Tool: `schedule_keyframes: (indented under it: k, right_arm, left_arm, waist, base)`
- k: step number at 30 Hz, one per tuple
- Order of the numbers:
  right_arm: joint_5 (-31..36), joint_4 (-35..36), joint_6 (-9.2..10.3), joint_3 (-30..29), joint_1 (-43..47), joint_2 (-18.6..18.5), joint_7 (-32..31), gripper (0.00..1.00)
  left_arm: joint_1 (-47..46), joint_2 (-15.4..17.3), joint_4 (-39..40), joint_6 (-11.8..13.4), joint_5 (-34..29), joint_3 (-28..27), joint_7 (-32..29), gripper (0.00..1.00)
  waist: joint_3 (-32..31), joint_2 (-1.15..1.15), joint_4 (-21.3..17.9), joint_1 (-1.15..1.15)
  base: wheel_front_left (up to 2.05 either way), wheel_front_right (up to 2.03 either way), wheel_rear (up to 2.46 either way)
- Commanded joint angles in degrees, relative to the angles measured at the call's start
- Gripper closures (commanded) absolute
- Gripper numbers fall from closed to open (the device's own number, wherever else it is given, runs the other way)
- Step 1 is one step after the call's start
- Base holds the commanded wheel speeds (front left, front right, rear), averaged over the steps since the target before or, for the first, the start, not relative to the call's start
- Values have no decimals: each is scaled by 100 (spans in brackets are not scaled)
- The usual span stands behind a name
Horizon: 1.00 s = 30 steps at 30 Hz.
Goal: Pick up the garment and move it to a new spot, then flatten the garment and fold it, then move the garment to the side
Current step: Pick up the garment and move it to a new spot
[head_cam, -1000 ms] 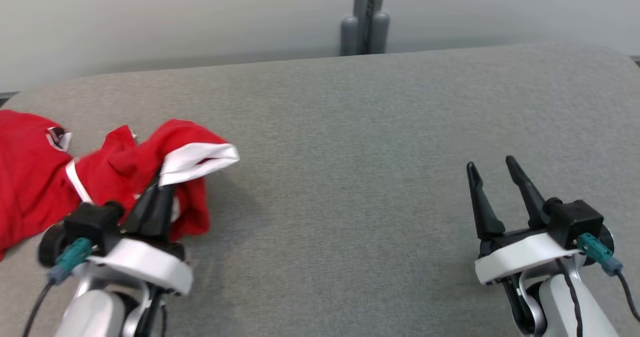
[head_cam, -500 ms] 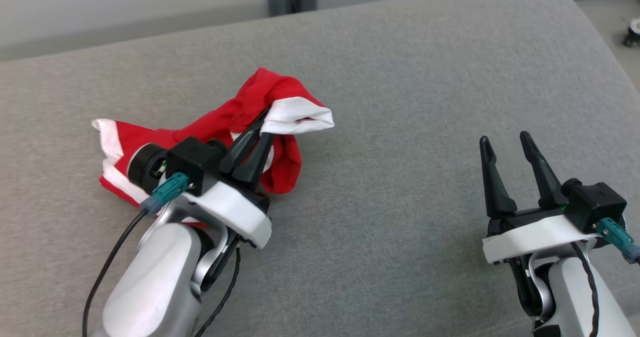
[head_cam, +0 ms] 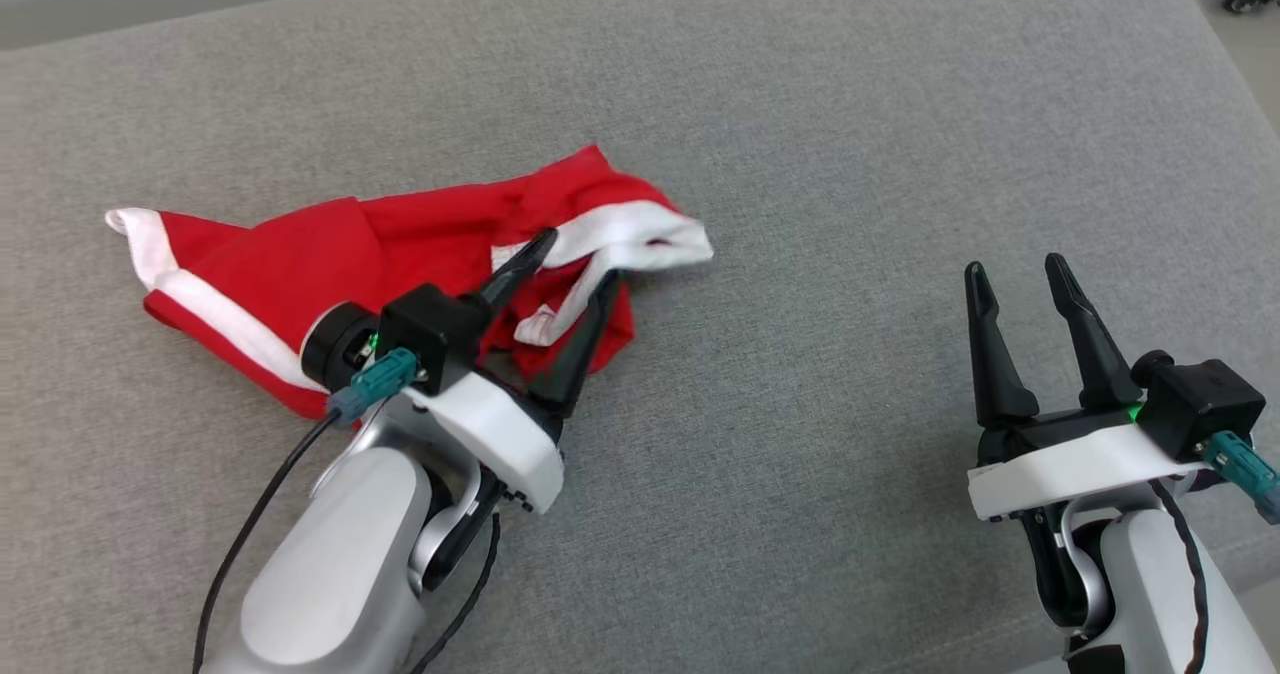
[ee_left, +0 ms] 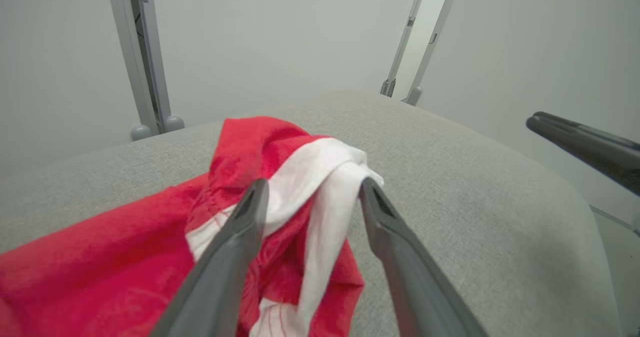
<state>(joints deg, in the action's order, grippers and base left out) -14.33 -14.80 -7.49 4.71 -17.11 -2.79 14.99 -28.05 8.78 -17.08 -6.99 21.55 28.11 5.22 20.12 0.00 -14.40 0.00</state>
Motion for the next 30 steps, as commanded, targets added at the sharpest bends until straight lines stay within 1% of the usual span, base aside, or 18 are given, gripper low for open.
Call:
schedule_keyframes:
  k: [1,4,8,13,20,23,26,30]
  right_arm:
    - [15,-14,-1,0,-34,-24,28,0]
    - [73,-57,-1,-12,0,-20,28,0]
    - [175,-123,-1,-33,70,-26,28,0]
    - [313,-186,-1,-92,109,-26,28,0]
    - [426,-267,-1,-145,187,-27,28,0]
    - [444,-308,-1,-165,266,-25,28,0]
    - [453,-323,-1,-151,313,-25,28,0]
    - [463,-373,-1,-139,425,-27,28,0]
  left_arm:
    - [139,73,-15,-8,52,-17,71,0]
    - [322,130,54,47,94,-73,261,0]
    - [626,251,182,272,135,-268,506,0]
    - [889,372,248,582,263,-671,726,0]
    - [1183,431,213,832,517,-1371,965,0]
    - [1355,469,196,862,550,-1646,991,0]
    - [1489,500,182,871,547,-1788,995,0]
    - [1742,584,236,825,451,-2050,1000,0]
  waist:
    - [-106,0,98,0]
    - [-251,0,271,0]
    - [-458,0,546,0]
    - [-653,0,911,0]
    - [-913,0,1340,0]
    - [-1039,0,1491,0]
    - [-1128,0,1561,0]
    - [-1286,0,1637,0]
  base:
    - [0,0,0]
    - [0,0,0]
    - [0,0,0]
    - [0,0,0]
    - [0,0,0]
    - [0,0,0]
    - [0,0,0]
    - [0,0,0]
